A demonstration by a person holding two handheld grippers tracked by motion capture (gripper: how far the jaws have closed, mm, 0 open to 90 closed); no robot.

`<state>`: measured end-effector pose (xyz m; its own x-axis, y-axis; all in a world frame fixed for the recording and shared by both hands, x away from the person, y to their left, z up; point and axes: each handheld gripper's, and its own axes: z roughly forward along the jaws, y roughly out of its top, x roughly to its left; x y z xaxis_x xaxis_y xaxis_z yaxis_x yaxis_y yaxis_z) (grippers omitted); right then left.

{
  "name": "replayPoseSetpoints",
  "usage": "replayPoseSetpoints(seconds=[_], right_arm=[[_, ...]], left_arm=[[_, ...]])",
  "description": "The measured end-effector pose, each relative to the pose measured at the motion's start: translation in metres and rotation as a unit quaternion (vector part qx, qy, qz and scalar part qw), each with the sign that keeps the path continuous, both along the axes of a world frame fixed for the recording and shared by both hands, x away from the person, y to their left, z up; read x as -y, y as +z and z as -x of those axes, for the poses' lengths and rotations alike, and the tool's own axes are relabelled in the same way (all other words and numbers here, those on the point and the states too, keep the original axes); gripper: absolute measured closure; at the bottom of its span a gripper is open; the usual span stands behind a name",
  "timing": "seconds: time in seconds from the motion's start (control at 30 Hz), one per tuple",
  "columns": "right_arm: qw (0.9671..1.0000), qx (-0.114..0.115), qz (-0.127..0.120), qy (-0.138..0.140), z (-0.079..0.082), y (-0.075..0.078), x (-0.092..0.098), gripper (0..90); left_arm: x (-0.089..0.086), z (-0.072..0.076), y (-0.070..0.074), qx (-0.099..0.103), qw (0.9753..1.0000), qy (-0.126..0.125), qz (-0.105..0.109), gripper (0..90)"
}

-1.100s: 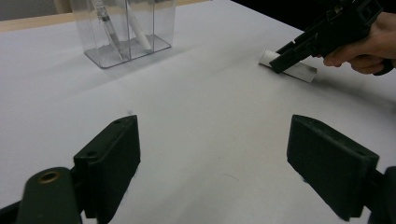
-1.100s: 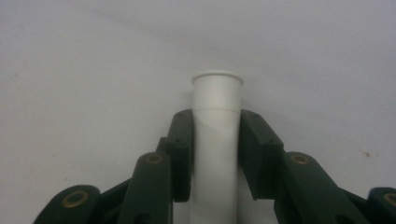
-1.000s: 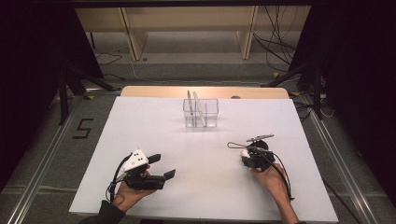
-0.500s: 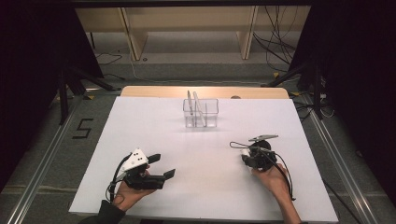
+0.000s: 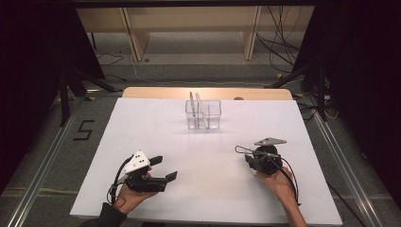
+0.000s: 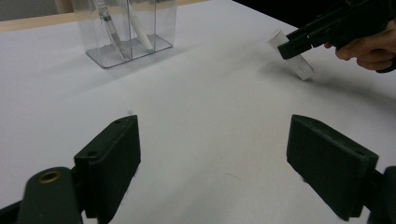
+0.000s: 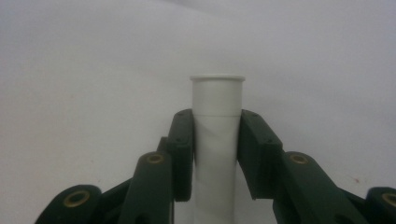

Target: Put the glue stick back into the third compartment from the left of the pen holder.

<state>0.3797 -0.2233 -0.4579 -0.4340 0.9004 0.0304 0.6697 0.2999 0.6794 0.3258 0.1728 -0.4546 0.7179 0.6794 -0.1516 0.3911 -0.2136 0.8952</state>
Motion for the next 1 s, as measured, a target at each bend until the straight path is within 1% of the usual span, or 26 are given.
replayPoseSetpoints(seconds=[0.27, 0.37, 0.53, 0.7, 0.8, 1.0], right_arm=[[0.9993, 0.034, -0.011, 0.007, 0.004, 0.003, 0.0, 68.5], [0.9986, 0.051, -0.012, 0.01, 0.006, 0.005, -0.001, 68.5], [0.9969, 0.075, -0.022, 0.012, 0.008, 0.008, -0.001, 68.5], [0.9951, 0.088, -0.043, 0.006, 0.007, 0.013, 0.001, 68.3], [0.9938, 0.098, -0.052, -0.001, 0.005, 0.015, 0.002, 68.3], [0.9919, 0.11, -0.063, 0.0, 0.001, 0.024, -0.001, 68.2]], left_arm=[[0.0, 0.0, 0.0, 0.0, 1.0, -0.001, 0.0, 17.2], [0.0, 0.0, 0.0, 0.0, 1.0, -0.001, -0.001, 17.2], [0.0, 0.0, 0.0, 0.0, 1.0, -0.001, -0.001, 17.2], [0.001, 0.0, 0.0, 0.0, 1.0, -0.001, -0.001, 17.3], [0.001, 0.0, 0.0, 0.0, 1.0, -0.002, -0.002, 17.2], [0.001, 0.001, 0.0, 0.002, 1.0, -0.001, 0.0, 17.2]])
